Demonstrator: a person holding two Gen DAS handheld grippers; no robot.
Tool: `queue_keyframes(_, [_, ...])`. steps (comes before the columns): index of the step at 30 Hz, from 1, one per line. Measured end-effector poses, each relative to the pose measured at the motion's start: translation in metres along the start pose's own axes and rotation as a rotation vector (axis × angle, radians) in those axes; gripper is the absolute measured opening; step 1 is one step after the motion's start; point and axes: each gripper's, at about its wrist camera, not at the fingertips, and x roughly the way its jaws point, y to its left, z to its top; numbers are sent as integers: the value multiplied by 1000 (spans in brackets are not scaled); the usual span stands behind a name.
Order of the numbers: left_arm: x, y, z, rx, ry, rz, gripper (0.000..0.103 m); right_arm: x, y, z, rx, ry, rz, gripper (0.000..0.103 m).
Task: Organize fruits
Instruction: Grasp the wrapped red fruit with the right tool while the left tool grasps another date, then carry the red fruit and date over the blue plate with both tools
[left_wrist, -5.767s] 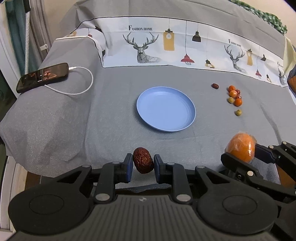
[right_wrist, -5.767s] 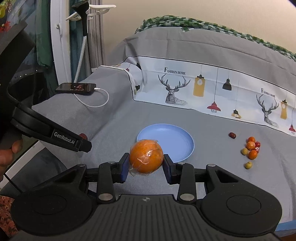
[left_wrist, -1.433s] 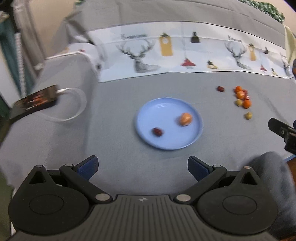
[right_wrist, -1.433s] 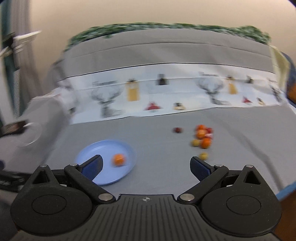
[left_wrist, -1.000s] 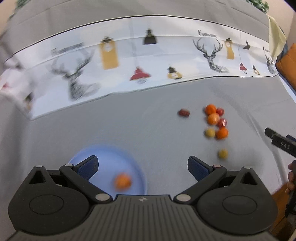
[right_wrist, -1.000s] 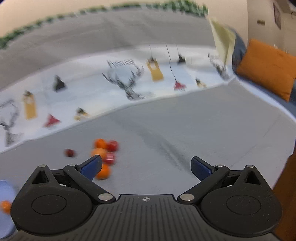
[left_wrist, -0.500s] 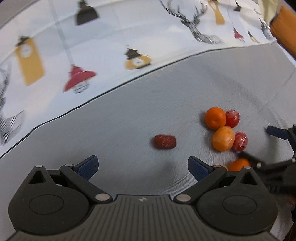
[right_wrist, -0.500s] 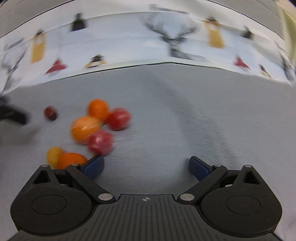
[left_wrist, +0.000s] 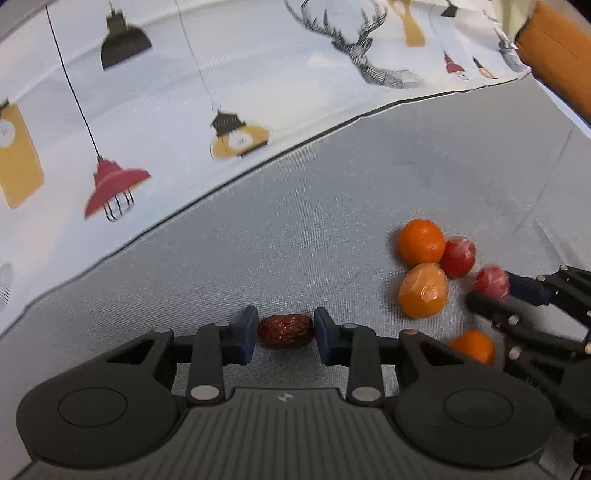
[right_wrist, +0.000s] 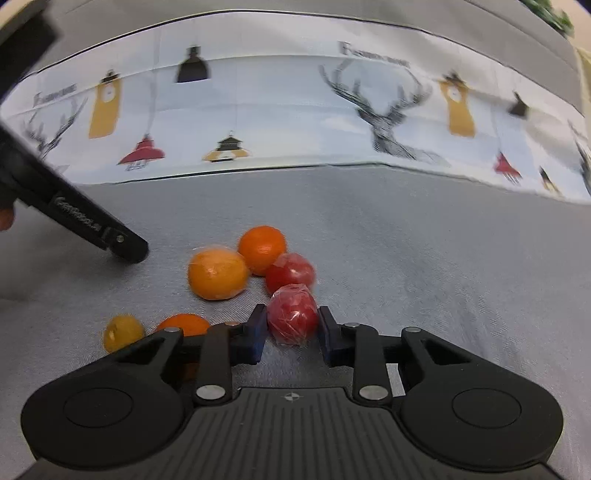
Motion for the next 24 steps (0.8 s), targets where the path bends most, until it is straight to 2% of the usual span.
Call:
queue_keyframes(3, [-18, 2, -5, -11, -2, -11, 36, -13, -12, 0, 129, 9, -46, 30])
queue_keyframes(6, [-48, 3, -15, -22, -14, -2, 36, -41, -21, -1, 206, -21, -89, 30])
queue_keyframes(14, [-176, 15, -72, -141, -32, 43, 36, -149, -3, 6, 255, -163, -112, 30])
queue_keyframes(21, [-295, 47, -139, -241, -87, 138, 36, -250, 54, 14, 196, -246, -1, 30])
queue_keyframes(24, [-335, 56, -175, -269, -94, 197, 36, -284, 82, 10, 156, -249, 62, 30])
